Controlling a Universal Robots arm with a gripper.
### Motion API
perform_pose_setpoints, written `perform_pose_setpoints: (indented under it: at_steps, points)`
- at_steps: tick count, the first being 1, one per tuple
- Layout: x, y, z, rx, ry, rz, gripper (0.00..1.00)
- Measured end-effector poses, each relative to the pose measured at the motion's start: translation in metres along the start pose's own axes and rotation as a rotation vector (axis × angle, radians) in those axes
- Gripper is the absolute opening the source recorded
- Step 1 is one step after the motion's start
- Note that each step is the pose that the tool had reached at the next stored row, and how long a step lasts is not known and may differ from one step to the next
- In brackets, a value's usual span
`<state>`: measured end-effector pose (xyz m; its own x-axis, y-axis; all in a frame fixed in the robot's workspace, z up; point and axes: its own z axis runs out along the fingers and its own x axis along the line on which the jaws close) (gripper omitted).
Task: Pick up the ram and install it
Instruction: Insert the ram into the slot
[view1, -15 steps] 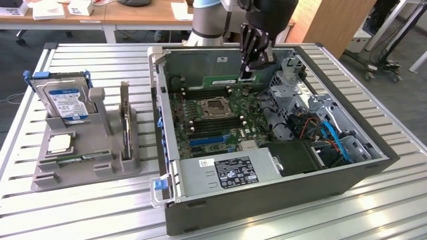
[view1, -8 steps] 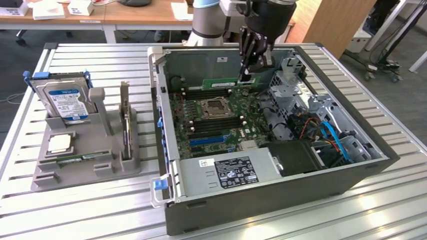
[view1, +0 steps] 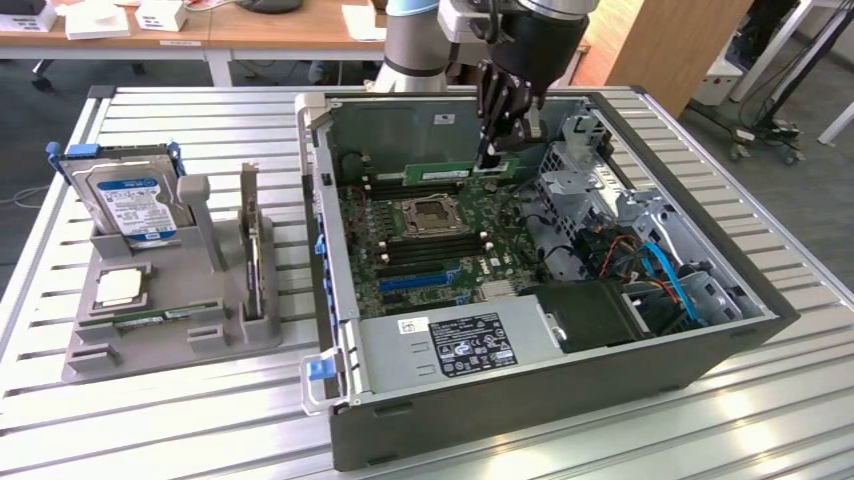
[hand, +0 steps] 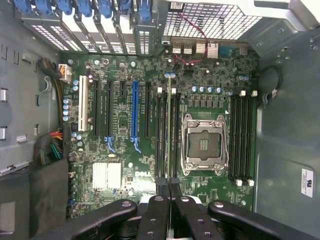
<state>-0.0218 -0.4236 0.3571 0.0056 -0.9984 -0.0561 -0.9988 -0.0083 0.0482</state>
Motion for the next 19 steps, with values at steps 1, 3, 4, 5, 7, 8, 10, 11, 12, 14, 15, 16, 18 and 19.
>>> perform_pose_setpoints:
  at_steps: [1, 3, 4, 5, 7, 8, 10, 11, 12, 14, 15, 16, 18, 19]
  points:
    - [0.000, 0.0000, 0.0006, 0.0000, 0.0000, 0.000, 0.11]
    - [0.000, -0.0001, 0.0018, 0.0000, 0.0001, 0.000, 0.11]
    - [0.000, -0.0001, 0.0023, 0.0000, 0.0001, 0.000, 0.11]
    - [0.000, -0.0001, 0.0027, 0.0000, 0.0001, 0.000, 0.11]
    - [0.000, -0.0002, 0.0037, 0.0000, 0.0001, 0.000, 0.11]
    - [0.000, -0.0002, 0.0044, 0.0000, -0.0001, 0.000, 0.11]
    - [0.000, -0.0003, 0.0062, 0.0000, 0.0000, 0.000, 0.11]
    - [0.000, -0.0004, 0.0070, 0.0000, 0.0000, 0.000, 0.11]
    - [0.000, -0.0004, 0.0078, 0.0000, 0.0000, 0.000, 0.11]
    - [0.000, -0.0004, 0.0089, -0.0001, 0.0001, 0.000, 0.11]
    - [0.001, -0.0005, 0.0094, 0.0000, 0.0000, 0.000, 0.11]
    - [0.001, -0.0005, 0.0099, -0.0001, 0.0000, 0.000, 0.11]
    - [0.001, -0.0005, 0.0110, 0.0000, 0.0000, 0.000, 0.11]
    - [0.001, -0.0006, 0.0116, 0.0000, 0.0000, 0.000, 0.11]
